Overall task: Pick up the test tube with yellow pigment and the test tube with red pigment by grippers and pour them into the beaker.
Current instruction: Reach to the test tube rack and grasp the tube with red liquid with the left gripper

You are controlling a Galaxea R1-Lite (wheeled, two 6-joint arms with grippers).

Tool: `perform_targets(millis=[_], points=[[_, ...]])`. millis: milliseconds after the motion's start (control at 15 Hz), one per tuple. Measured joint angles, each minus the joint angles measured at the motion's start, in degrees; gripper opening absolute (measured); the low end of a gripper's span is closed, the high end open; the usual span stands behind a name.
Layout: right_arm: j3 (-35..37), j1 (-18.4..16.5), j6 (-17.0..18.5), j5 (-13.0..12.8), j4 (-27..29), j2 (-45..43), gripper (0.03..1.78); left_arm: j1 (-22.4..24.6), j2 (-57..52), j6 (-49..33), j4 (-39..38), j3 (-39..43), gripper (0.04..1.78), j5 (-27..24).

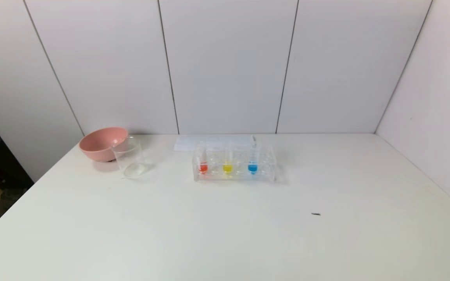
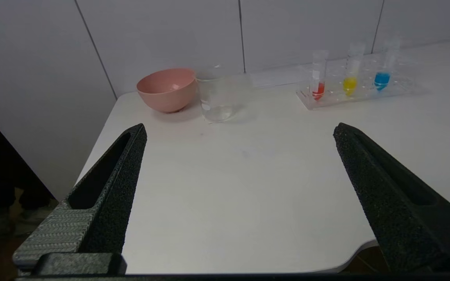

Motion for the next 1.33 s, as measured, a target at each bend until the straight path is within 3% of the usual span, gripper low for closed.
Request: perform_targets(millis=[867,1333], points=[[0.0,0.0,0.02,0.0,0.0,0.0,1.7,-0.02,29.78,-1.85,-4.88,-17.25,1.69,-5.05],[0.0,0.0,0.0,0.0,0.0,0.0,1.7,-0.57,45.24,-4.16,-15.64,-19.41,1.69,-6.53]])
